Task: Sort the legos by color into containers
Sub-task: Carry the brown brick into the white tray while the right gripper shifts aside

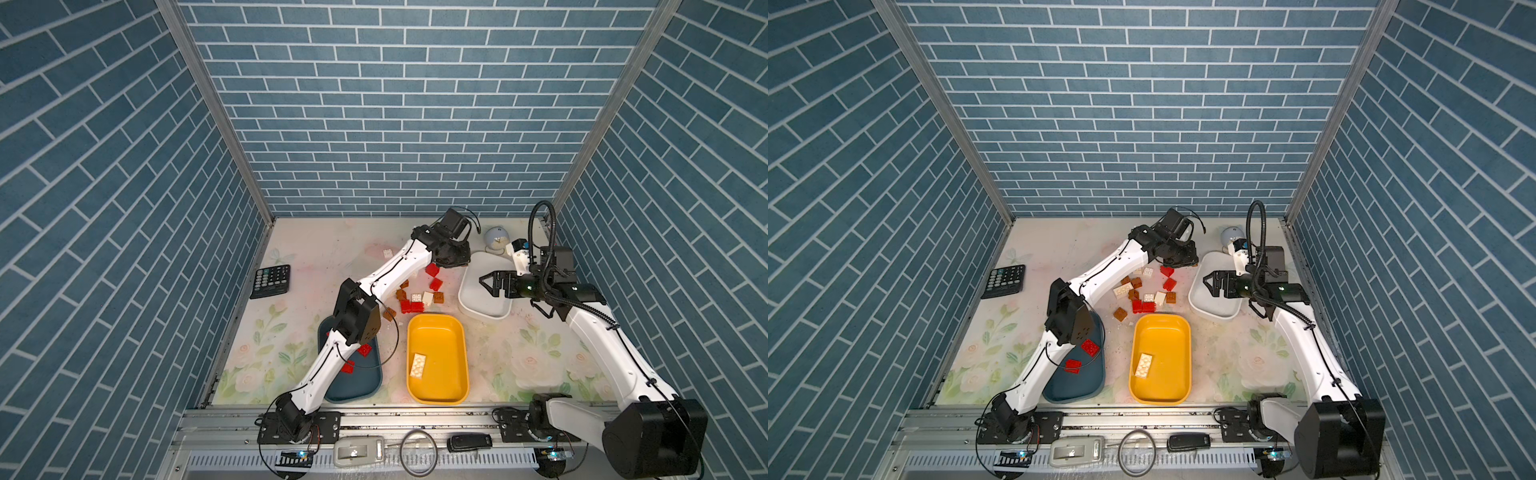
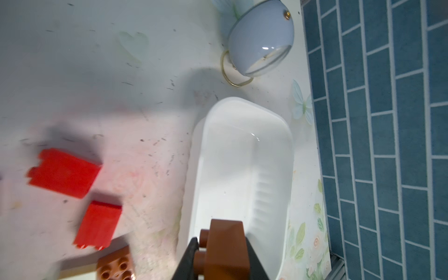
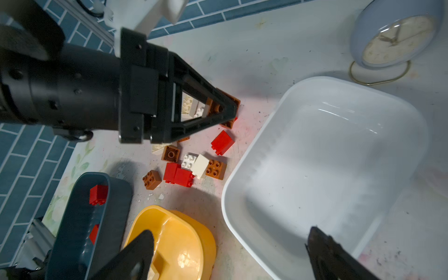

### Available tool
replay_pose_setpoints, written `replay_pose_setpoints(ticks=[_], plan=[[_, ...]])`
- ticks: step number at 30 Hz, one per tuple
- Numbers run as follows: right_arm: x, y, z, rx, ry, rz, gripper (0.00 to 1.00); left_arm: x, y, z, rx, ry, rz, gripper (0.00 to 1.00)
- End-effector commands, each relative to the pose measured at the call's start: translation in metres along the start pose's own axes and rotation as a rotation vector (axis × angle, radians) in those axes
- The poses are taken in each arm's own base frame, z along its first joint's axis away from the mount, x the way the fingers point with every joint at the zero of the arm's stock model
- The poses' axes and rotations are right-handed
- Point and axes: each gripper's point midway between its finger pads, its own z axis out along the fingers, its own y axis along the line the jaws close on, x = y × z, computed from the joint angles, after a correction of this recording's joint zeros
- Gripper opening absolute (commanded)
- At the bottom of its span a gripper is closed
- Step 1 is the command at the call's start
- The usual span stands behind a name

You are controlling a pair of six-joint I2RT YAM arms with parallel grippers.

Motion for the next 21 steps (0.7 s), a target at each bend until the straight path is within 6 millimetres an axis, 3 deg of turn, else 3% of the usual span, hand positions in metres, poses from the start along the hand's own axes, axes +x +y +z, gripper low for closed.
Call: replay_pose_setpoints(ticks=[1,6,10,12,14,18,21], plan=[[0.003,-0.018,-0.010,0.111,-0.017,0.009,0.99,0.010,-0.014,0.017,0.048,0.019,0.049,0.21],[0.007,-0.021,-0.017,0.142,-0.023,-0.003,0.99,0.023,-0.019,0.041,0.061,0.025,0.114,0.21],[0.012,-0.020,-0.021,0.141,-0.015,-0.004,0.99,0.023,-0.023,0.042,0.063,0.015,0.144,0.42],[0.014,-0.018,-0.022,0.133,-0.010,-0.006,0.99,0.017,-0.023,0.032,0.043,-0.009,0.172,0.59],[0.015,-0.013,-0.023,0.110,-0.004,-0.011,0.99,0.009,-0.019,0.017,0.017,-0.028,0.199,0.66],[0.016,-0.001,-0.021,0.036,0.016,-0.025,0.99,-0.006,-0.003,-0.018,-0.057,-0.053,0.223,0.69],[0.015,0.007,-0.020,-0.008,0.021,-0.027,0.99,-0.012,0.022,-0.050,-0.141,-0.048,0.215,0.69]])
